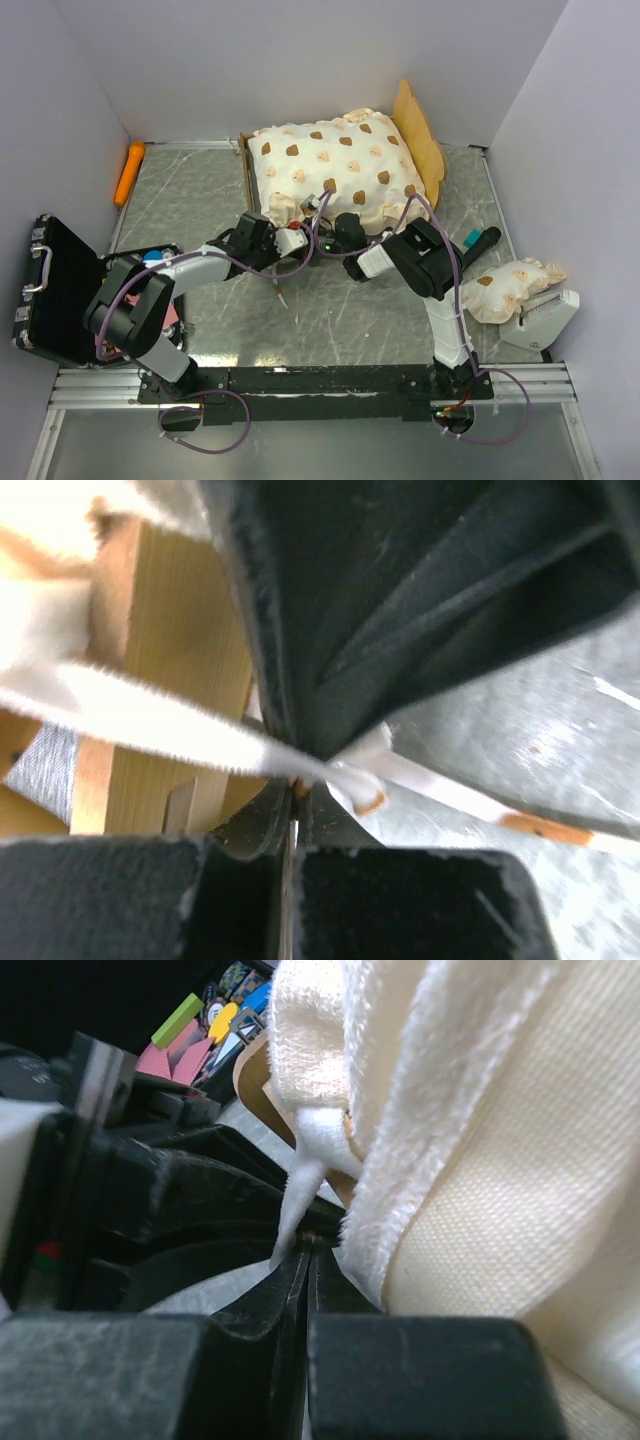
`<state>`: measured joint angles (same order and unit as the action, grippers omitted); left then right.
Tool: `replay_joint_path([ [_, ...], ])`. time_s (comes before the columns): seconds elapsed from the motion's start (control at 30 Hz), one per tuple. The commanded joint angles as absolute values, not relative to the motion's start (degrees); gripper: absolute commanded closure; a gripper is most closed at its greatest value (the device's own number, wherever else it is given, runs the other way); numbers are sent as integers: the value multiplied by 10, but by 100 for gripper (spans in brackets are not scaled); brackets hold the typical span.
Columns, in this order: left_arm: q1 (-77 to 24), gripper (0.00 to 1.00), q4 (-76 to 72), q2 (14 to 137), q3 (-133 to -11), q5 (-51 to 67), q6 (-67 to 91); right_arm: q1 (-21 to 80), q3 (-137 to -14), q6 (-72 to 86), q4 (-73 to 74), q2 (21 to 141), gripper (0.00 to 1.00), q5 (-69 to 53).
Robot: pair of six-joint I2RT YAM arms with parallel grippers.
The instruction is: Set up the pet bed
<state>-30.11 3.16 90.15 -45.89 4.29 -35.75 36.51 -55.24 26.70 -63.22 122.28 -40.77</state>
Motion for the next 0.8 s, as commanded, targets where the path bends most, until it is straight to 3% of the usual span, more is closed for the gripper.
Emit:
replay_joint_path([
  [0.0, -280, 99, 65, 846, -474, 97, -313, 364, -543, 250, -676, 1201, 100, -401],
  [0.4, -252, 99, 131, 773, -468, 175, -303, 363, -543, 256, -686, 1203, 100, -403],
  [0.43, -252, 99, 134, 774, -469, 174, -300, 363, -536, 258, -686, 1199, 96, -396],
  [0.5, -252, 99, 132, 772, -469, 170, -290, 363, -509, 253, -680, 1176, 76, -360],
  [0.57, -252, 99, 129, 768, -466, 170, -287, 364, -470, 241, -655, 1142, 66, -310],
  [0.77, -246, 99, 118, 760, -457, 183, -273, 432, -360, 124, -574, 1044, 47, -159],
])
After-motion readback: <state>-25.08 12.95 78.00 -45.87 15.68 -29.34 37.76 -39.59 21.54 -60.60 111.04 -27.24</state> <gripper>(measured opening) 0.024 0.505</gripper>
